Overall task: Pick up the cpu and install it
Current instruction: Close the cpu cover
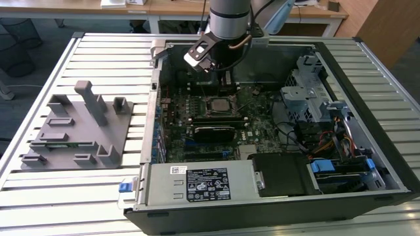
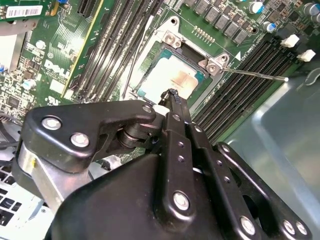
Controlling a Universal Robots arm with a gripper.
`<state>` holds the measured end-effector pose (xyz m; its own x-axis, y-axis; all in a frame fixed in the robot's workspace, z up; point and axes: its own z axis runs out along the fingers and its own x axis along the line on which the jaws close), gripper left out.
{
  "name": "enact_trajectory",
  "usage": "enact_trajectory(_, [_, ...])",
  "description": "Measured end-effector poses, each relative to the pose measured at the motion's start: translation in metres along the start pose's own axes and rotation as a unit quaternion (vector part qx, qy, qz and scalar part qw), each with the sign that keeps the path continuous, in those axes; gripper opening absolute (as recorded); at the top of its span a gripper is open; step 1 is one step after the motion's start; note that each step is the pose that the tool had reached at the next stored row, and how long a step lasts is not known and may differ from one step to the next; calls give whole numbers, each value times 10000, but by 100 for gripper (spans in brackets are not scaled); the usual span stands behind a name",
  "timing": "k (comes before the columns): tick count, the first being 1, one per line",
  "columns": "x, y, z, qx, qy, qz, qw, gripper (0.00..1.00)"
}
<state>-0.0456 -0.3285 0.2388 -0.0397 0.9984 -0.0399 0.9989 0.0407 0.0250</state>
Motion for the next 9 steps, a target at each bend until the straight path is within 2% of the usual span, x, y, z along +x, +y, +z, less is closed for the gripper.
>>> enact_trajectory(9, [-2, 2, -98, 0, 0, 0, 10000, 11])
